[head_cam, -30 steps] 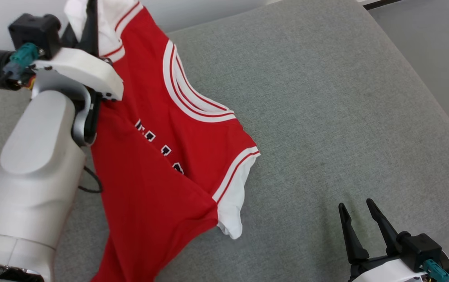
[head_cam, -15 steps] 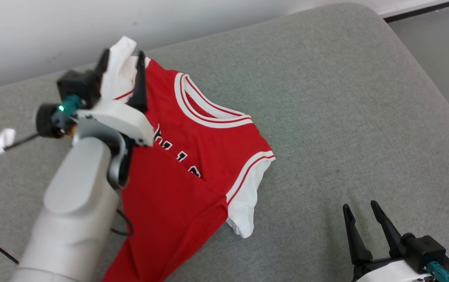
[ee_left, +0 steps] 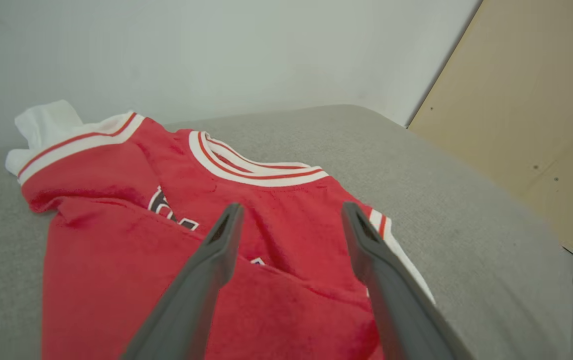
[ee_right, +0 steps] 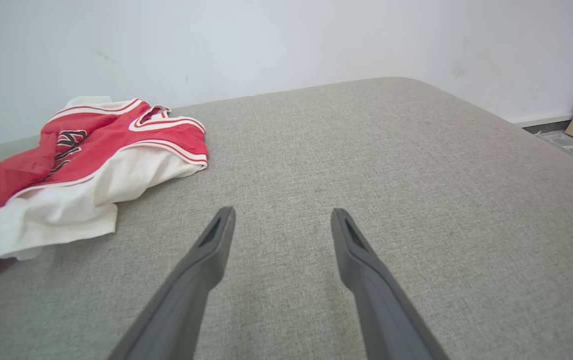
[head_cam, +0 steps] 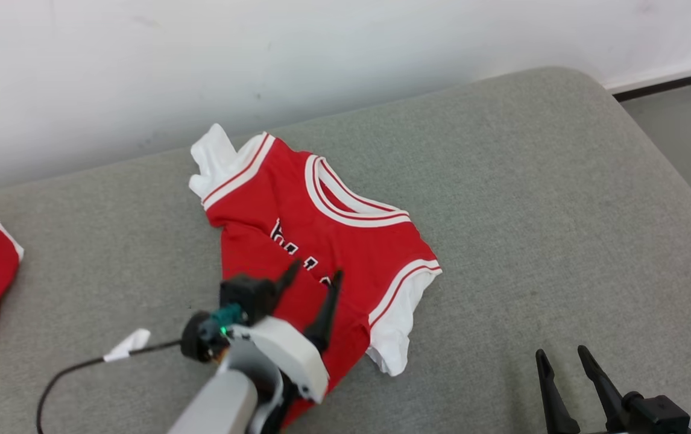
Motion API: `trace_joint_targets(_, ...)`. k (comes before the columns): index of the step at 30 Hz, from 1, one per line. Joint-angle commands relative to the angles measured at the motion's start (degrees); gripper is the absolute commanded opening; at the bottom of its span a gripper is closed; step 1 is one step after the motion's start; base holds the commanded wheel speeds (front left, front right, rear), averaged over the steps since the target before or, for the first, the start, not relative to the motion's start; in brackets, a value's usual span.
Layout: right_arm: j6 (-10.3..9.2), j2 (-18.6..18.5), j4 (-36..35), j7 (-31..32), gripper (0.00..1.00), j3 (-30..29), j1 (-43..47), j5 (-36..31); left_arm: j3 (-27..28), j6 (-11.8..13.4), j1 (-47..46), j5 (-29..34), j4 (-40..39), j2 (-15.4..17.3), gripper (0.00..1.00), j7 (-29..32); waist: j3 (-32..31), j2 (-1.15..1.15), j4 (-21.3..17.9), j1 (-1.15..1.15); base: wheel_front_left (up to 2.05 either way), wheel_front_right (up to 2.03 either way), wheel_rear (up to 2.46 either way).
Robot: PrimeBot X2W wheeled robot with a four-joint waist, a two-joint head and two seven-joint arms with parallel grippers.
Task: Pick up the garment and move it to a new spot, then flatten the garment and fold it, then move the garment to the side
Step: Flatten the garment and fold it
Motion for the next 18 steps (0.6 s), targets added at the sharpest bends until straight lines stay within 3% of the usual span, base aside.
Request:
trace_joint_targets(1,-0.13,-0.1,0.1,0.1,1.00,-0.2,0.8,-0.1,-0.9,-0.2,3.3,-1.1,-2.7,-0.2,1.00,1.9,-1.4,0.00,0.8,0.00,0.00,0.00,0.00)
trace_joint_targets(8,-0.13,-0.1,0.0,0.1,1.00,-0.1,1.2,-0.5,-4.2,0.6,10.1,-1.5,-11.3,0.7,1.00,8.4,-1.8,0.00,1.6,0.00,0.00,0.00,0.00)
trace_joint_targets(18,-0.13,-0.1,0.2,0.1,1.00,0.4,0.6,-0.4,-5.8,1.2,11.4,-1.4,-13.2,1.8,1.00,12.0,-1.3,0.00,0.4,0.00,0.00,0.00,0.00)
